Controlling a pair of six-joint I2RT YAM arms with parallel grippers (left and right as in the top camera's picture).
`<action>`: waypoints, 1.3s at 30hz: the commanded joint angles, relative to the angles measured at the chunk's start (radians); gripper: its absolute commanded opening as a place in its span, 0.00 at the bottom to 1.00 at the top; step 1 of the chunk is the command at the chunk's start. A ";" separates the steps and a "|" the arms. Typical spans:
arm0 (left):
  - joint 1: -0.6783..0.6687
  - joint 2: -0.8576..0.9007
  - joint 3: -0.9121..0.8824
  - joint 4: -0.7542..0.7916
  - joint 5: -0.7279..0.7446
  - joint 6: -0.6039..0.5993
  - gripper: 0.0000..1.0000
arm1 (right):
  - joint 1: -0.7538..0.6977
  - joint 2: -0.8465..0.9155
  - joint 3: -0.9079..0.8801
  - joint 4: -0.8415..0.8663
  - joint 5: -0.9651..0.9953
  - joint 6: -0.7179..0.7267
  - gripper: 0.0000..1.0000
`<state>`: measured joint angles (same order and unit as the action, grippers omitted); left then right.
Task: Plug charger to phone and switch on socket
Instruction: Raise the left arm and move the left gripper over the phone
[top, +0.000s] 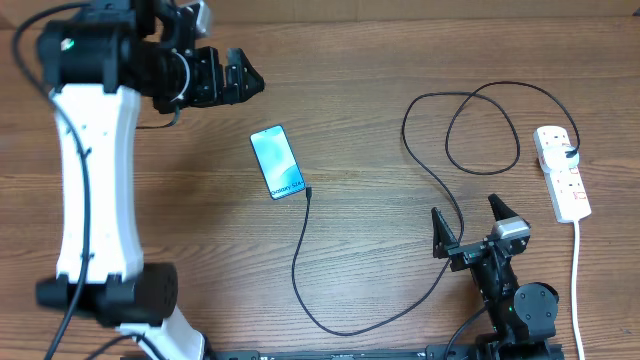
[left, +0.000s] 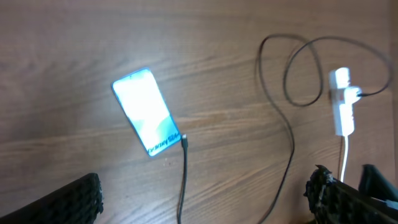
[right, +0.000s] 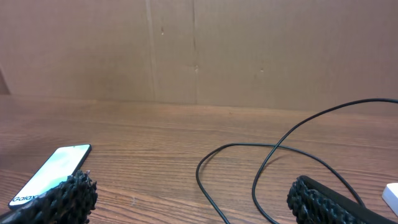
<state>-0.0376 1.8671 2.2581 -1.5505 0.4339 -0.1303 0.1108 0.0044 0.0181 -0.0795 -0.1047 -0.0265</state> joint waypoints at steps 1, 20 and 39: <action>-0.003 0.071 0.024 -0.008 0.010 -0.007 1.00 | -0.006 -0.002 -0.010 0.003 -0.002 -0.001 1.00; -0.041 0.417 0.018 -0.040 -0.035 -0.035 0.04 | -0.006 -0.002 -0.010 0.003 -0.002 -0.001 1.00; -0.184 0.465 -0.047 0.020 -0.334 -0.301 1.00 | -0.006 -0.002 -0.010 0.003 -0.002 -0.001 1.00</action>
<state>-0.2043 2.3093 2.2375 -1.5494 0.1291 -0.4114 0.1112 0.0048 0.0181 -0.0803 -0.1051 -0.0257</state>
